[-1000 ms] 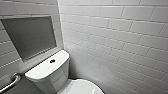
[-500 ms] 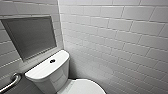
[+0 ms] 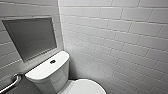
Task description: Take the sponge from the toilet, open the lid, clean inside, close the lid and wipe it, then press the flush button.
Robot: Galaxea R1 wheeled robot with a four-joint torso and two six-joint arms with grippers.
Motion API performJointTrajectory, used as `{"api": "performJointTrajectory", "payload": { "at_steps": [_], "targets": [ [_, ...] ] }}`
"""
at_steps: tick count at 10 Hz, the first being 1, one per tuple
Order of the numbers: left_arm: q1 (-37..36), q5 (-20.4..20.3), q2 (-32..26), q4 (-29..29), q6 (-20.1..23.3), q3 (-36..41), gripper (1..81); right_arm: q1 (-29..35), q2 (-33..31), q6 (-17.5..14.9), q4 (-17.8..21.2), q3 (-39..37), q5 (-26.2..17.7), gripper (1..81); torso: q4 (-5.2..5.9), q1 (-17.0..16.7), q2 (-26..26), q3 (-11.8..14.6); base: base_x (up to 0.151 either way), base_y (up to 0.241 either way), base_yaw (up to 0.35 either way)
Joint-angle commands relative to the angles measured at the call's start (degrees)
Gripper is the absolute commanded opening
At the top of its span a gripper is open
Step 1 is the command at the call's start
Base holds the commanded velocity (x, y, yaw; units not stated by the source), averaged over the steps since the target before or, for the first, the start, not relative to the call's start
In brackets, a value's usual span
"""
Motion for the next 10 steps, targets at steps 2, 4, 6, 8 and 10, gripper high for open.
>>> {"api": "performJointTrajectory", "payload": {
  "at_steps": [2,4,6,8,10],
  "targets": [
    [-10.8,-10.61,-1.13,2.06,-2.41,4.51,81.1,1.93,-2.89,0.72,-1.0,0.48,-1.55,1.0,0.0,0.0,-0.02,0.39,0.0,0.0,0.0],
    [-10.53,-11.41,-2.36,1.89,-4.85,5.74,81.1,2.09,-2.89,0.72,-1.0,0.57,-1.55,1.0,0.0,0.0,-0.04,0.68,0.0,0.0,0.0],
    [-10.1,-12.82,-3.6,1.97,-9.09,6.01,81.1,2.01,-2.8,0.72,-0.91,0.48,-1.55,1.0,0.0,0.02,-0.04,0.7,0.0,0.0,0.0],
    [-9.39,-16.16,-5.18,2.06,-11.73,7.24,81.1,2.01,-2.8,0.72,-1.0,0.66,-1.55,1.0,0.0,0.02,-0.04,0.7,0.0,0.0,0.0],
    [-8.95,-22.12,-8.42,2.06,-13.75,11.17,81.1,2.1,-2.62,0.72,-1.0,0.84,-1.55,1.0,0.0,0.02,-0.04,0.7,0.0,0.0,0.0]
  ]
}}
